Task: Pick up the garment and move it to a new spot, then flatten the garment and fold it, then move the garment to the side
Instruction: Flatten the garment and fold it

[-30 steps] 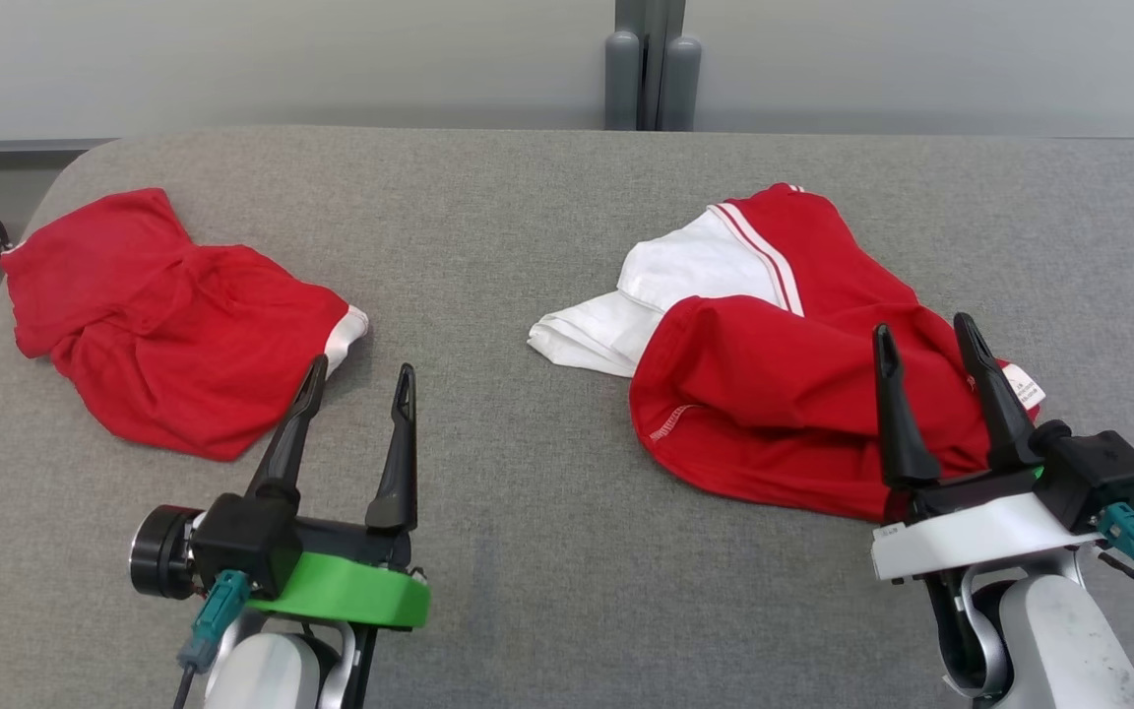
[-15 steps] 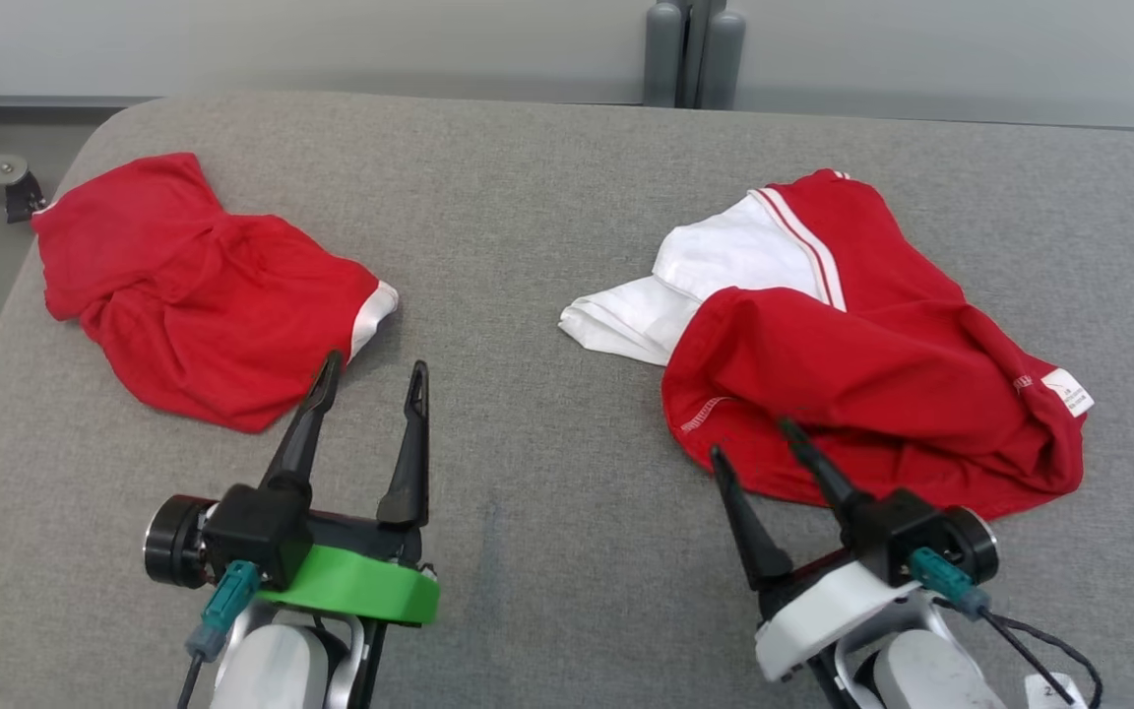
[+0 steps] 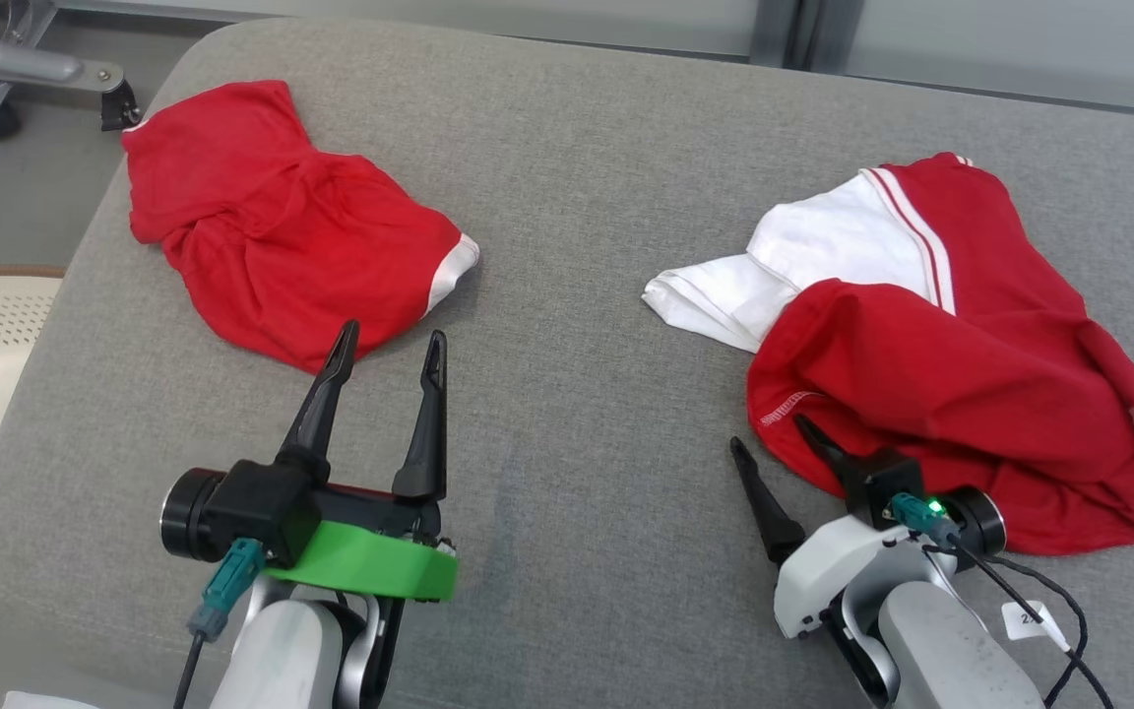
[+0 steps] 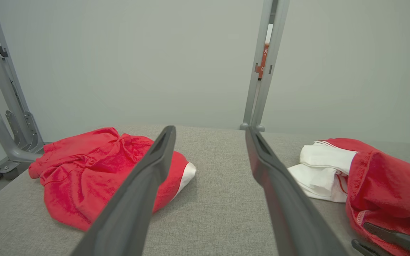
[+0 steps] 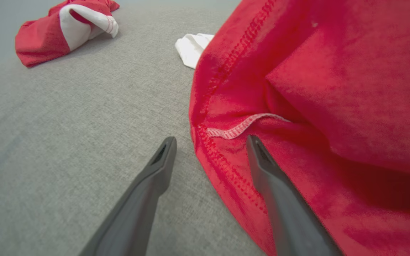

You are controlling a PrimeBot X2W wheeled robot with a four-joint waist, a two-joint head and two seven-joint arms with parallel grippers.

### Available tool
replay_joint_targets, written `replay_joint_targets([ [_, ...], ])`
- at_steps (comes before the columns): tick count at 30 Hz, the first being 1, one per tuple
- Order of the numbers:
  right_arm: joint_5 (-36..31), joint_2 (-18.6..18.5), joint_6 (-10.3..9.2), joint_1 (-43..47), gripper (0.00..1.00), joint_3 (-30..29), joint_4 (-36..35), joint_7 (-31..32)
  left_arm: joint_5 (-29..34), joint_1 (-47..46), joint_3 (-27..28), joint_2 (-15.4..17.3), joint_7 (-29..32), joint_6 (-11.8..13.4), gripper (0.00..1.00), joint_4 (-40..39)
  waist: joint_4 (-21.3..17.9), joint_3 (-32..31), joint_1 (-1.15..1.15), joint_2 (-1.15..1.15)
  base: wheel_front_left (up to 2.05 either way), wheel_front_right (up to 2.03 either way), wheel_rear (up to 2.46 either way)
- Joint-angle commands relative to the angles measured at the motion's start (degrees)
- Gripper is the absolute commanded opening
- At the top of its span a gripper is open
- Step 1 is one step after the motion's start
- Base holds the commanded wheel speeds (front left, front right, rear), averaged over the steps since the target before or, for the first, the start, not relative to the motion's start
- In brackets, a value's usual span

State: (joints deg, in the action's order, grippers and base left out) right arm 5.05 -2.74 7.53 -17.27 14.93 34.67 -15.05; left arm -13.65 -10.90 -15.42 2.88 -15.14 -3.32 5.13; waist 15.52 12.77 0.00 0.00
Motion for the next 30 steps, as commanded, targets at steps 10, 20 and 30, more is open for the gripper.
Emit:
replay_joint_targets([
  [10, 2.57, -0.07, -0.04, -2.76, 0.00, 1.07, 1.79, -0.08, -0.59, 0.08, -0.29, 0.02, -0.01, 0.40, 1.00, 0.05, 2.84, 0.33, 0.00, 0.00, 0.00, 0.00, 0.00],
  [20, 11.13, -0.26, -0.05, 2.01, 0.00, 11.40, -16.57, -0.13, 0.03, 2.33, 1.70, 0.04, -0.01, 0.00, 1.00, 0.51, -3.79, -3.36, 0.00, 0.00, 0.00, 0.00, 0.00],
  [30, 9.39, -1.96, -0.07, 17.00, 0.00, -0.78, -27.28, -0.13, 1.29, 3.74, 2.30, 0.05, -0.01, -0.63, 1.00, 0.94, -13.35, -5.05, 0.00, 0.00, 0.00, 0.00, 0.00],
])
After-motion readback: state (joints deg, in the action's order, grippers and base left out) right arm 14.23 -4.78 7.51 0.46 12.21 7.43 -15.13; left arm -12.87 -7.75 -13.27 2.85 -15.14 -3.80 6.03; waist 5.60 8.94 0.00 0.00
